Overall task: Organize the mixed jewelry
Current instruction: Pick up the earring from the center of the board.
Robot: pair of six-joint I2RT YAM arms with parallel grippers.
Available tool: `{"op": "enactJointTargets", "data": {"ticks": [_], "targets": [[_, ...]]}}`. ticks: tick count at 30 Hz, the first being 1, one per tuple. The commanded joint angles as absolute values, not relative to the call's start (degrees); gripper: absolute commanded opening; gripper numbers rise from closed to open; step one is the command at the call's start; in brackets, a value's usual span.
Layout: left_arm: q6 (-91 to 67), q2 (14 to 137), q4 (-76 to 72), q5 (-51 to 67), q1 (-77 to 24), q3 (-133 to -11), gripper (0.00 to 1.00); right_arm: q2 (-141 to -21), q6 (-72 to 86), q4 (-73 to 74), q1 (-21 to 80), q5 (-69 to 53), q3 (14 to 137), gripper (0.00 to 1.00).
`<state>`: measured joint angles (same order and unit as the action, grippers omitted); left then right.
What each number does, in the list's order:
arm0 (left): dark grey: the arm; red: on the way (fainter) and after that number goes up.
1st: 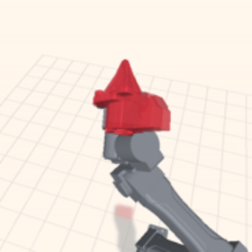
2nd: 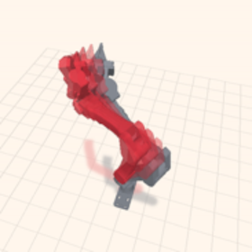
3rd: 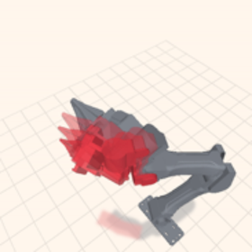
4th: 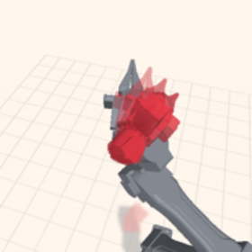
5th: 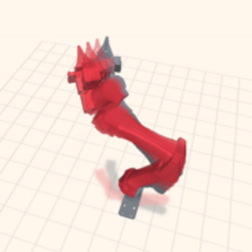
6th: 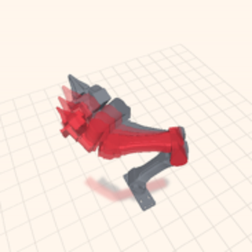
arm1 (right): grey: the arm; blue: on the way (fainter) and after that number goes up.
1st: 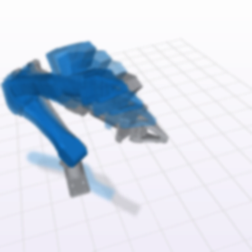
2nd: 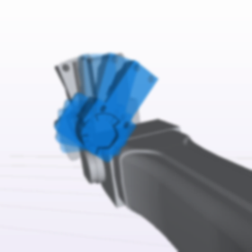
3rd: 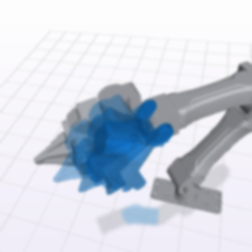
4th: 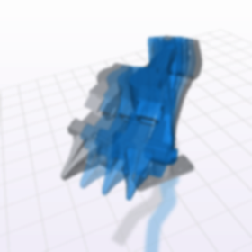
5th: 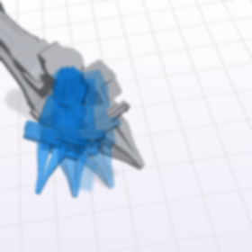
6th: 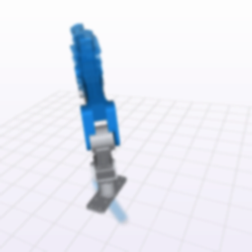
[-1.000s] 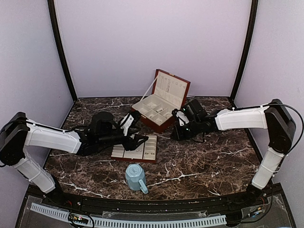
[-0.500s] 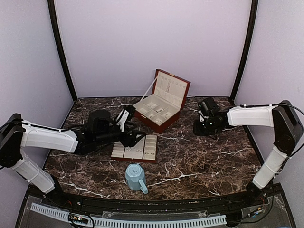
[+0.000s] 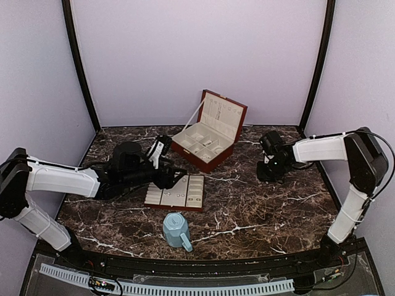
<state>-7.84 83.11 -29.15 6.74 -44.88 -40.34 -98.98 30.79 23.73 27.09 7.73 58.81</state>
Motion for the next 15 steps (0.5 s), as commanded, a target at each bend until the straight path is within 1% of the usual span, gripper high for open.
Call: {"op": "enactJointTargets", "data": {"ticks": [1, 15], "targets": [[-8.17, 81.18, -28.13, 6.0, -44.57, -39.64, 0.7, -99.49, 31.24, 22.97, 27.07, 7.36, 59.45, 0.2], [-7.88, 81.13, -27.73, 5.45, -44.47, -39.68, 0.7, -101.34, 31.64, 21.87, 27.08, 5.47, 60.09, 0.14]]}}
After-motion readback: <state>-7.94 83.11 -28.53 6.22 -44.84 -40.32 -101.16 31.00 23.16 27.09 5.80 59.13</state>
